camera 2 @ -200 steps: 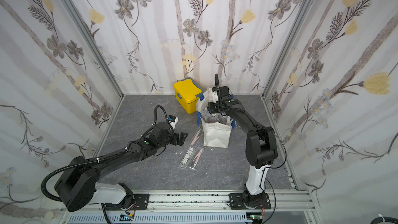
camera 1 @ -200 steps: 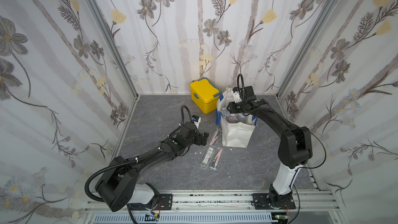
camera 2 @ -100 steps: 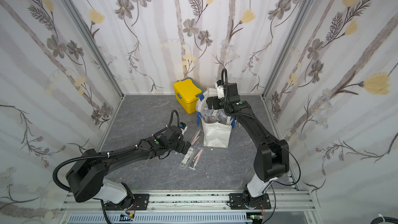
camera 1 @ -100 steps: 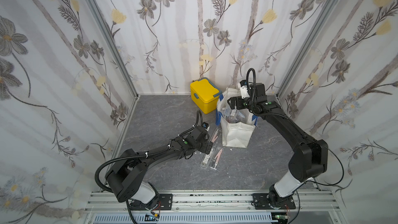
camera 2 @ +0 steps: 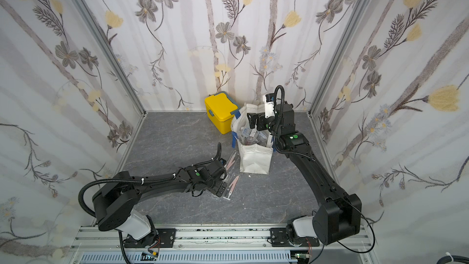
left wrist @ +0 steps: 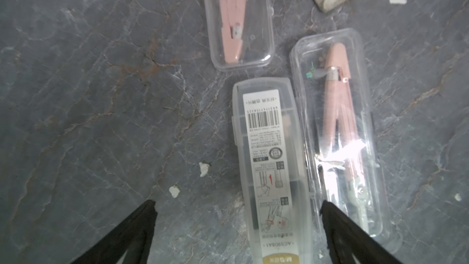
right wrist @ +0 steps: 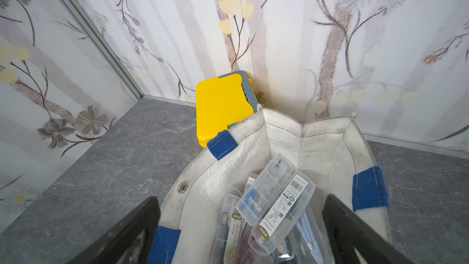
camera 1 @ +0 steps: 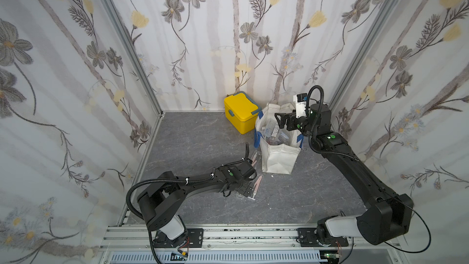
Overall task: Put the compass set into the canvas bag
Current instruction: Place the compass set in the canvas bag, then pick up the compass set at the center of the board.
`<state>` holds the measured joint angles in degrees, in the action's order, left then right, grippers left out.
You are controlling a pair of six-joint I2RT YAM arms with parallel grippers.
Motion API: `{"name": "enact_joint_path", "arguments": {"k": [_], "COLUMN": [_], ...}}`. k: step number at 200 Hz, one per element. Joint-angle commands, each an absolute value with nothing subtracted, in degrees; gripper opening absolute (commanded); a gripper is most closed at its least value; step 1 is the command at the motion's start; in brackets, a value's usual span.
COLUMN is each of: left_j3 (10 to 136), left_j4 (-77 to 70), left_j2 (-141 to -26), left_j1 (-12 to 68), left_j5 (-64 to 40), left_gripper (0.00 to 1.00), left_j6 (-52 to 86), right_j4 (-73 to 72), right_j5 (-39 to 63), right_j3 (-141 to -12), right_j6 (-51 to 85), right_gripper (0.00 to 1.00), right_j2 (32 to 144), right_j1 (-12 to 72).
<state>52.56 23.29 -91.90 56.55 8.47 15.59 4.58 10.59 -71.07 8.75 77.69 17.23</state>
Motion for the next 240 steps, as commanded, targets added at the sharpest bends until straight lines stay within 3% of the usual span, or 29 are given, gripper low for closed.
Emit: {"name": "enact_joint_path", "arguments": {"k": [1, 58, 83, 136, 216, 240], "left_j3": [53.1, 53.5, 54.0, 56.2, 56.6, 56.2], "left_j4": [25.5, 27.1, 26.4, 28.9, 29.1, 28.6], "left_j2": [-93.0, -95.7, -96.1, -99.0, -100.2, -99.8], "left_j1": [57.2, 58.1, 58.2, 58.5, 58.6, 58.6], "left_j5": [9.3, 10.1, 8.3, 6.9, 6.8, 7.9], "left_gripper": [1.00, 0.97, 0.87, 0.78, 0.48, 0.46], "left_j6": [18.6, 20.2, 19.6, 19.0, 19.1, 19.2], "right_j4": [0.4, -0.8, -1.2, -2.0, -4.1, -4.4], "right_j5": [12.4, 13.7, 14.2, 14.3, 14.5, 14.5], "right_j3": [-70.1, -68.9, -68.6, -67.9, -66.4, -66.1], "right_j6": [9.9, 11.1, 11.5, 11.8, 12.3, 12.4], "right_gripper": [1.00, 1.00, 1.00, 1.00, 1.00, 1.00], "right_j2": [76.8, 76.5, 76.5, 75.7, 74.6, 74.4], "right_j1": [17.2, 17.2, 17.2, 17.2, 17.2, 17.2]}}
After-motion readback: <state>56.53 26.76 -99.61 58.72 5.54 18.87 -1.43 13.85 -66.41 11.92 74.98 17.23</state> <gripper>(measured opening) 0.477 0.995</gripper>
